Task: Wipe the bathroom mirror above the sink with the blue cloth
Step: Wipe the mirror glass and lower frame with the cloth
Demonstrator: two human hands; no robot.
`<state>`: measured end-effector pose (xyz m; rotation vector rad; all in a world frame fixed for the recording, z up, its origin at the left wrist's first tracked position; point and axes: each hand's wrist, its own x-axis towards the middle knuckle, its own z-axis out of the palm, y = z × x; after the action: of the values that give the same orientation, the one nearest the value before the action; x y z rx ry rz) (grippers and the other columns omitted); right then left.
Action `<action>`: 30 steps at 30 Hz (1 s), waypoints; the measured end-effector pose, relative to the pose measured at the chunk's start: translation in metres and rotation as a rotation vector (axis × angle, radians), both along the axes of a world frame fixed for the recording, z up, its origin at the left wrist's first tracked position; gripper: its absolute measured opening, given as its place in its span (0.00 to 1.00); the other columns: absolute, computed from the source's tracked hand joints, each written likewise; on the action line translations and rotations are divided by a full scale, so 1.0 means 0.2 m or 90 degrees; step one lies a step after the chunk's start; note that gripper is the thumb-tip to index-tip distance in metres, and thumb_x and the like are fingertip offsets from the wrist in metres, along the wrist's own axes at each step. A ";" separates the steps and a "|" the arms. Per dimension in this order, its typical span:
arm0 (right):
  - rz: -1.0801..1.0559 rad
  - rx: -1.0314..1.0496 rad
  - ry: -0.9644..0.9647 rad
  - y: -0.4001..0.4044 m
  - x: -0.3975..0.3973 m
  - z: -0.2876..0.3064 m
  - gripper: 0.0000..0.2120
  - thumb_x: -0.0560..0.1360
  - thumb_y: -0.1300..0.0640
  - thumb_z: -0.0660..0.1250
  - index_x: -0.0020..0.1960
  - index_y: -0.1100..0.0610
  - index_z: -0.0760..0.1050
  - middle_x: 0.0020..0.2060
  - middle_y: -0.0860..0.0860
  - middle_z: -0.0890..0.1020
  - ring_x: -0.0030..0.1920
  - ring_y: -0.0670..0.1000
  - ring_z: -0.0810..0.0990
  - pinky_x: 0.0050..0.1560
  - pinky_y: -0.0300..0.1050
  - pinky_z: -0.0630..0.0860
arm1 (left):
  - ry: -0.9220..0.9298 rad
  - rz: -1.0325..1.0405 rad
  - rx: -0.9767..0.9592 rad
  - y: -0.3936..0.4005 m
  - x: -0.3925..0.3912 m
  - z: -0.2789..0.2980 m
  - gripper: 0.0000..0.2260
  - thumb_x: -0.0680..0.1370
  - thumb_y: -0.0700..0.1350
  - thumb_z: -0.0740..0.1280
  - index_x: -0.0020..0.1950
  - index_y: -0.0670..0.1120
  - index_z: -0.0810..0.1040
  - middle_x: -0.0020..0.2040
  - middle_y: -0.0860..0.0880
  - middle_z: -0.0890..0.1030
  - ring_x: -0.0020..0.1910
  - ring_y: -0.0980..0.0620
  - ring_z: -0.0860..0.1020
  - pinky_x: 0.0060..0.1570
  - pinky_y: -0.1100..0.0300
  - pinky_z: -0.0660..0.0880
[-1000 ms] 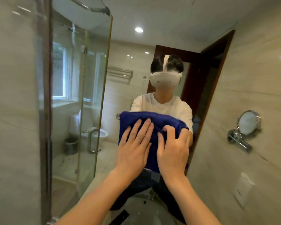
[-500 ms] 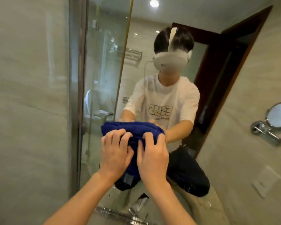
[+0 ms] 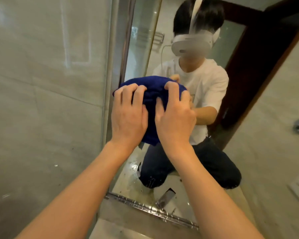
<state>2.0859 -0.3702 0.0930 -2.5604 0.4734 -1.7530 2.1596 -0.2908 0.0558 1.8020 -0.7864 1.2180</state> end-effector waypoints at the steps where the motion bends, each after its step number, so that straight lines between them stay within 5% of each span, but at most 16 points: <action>1: 0.003 -0.007 0.015 -0.01 -0.01 -0.08 0.13 0.77 0.52 0.65 0.60 0.52 0.71 0.46 0.56 0.77 0.34 0.56 0.76 0.29 0.43 0.69 | -0.002 0.008 -0.005 -0.02 0.00 -0.08 0.17 0.73 0.34 0.66 0.62 0.37 0.75 0.58 0.38 0.76 0.57 0.40 0.70 0.62 0.50 0.69; 8: -0.002 0.144 0.212 0.03 -0.10 -0.88 0.15 0.74 0.53 0.69 0.56 0.49 0.67 0.45 0.56 0.76 0.25 0.58 0.75 0.20 0.47 0.73 | 0.252 -0.027 0.123 0.06 -0.16 -0.89 0.21 0.69 0.35 0.74 0.60 0.40 0.75 0.56 0.40 0.76 0.56 0.39 0.72 0.48 0.43 0.79; 13: 0.025 0.215 0.207 0.04 -0.14 -1.01 0.07 0.76 0.52 0.62 0.53 0.49 0.66 0.44 0.53 0.75 0.29 0.55 0.76 0.23 0.46 0.73 | 0.357 -0.063 0.096 0.06 -0.23 -0.94 0.21 0.69 0.42 0.77 0.59 0.43 0.75 0.56 0.43 0.75 0.56 0.44 0.73 0.41 0.56 0.74; 20: 0.007 0.206 0.046 -0.01 -0.15 -0.79 0.15 0.76 0.51 0.65 0.60 0.49 0.66 0.51 0.55 0.75 0.37 0.54 0.79 0.30 0.46 0.75 | 0.234 -0.114 -0.042 -0.01 -0.22 -0.73 0.14 0.76 0.38 0.69 0.61 0.40 0.77 0.60 0.44 0.71 0.59 0.42 0.72 0.61 0.55 0.72; 24: -0.003 0.251 -0.029 -0.03 -0.14 -0.82 0.18 0.76 0.51 0.69 0.60 0.50 0.65 0.51 0.55 0.74 0.40 0.53 0.78 0.31 0.44 0.73 | 0.202 -0.098 -0.109 -0.12 -0.21 -0.73 0.13 0.76 0.36 0.69 0.60 0.39 0.79 0.59 0.41 0.73 0.58 0.42 0.72 0.58 0.45 0.74; 27: -0.014 0.264 -0.060 -0.04 -0.13 -0.94 0.17 0.75 0.55 0.72 0.58 0.52 0.67 0.50 0.56 0.74 0.42 0.46 0.72 0.36 0.33 0.62 | 0.167 -0.061 -0.060 -0.12 -0.21 -0.85 0.12 0.77 0.36 0.69 0.61 0.38 0.79 0.59 0.38 0.75 0.58 0.41 0.72 0.61 0.49 0.72; 30: -0.022 0.348 -0.048 -0.02 -0.17 -1.08 0.17 0.74 0.57 0.72 0.57 0.51 0.68 0.51 0.54 0.73 0.44 0.45 0.72 0.38 0.33 0.63 | 0.186 -0.020 0.001 -0.11 -0.25 -0.99 0.13 0.76 0.38 0.71 0.60 0.40 0.80 0.59 0.39 0.77 0.58 0.40 0.74 0.59 0.49 0.70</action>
<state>2.0528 -0.3737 -0.1234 -2.1083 0.8567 -1.4588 2.1096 -0.3125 -0.1414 1.9058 -0.6445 0.9056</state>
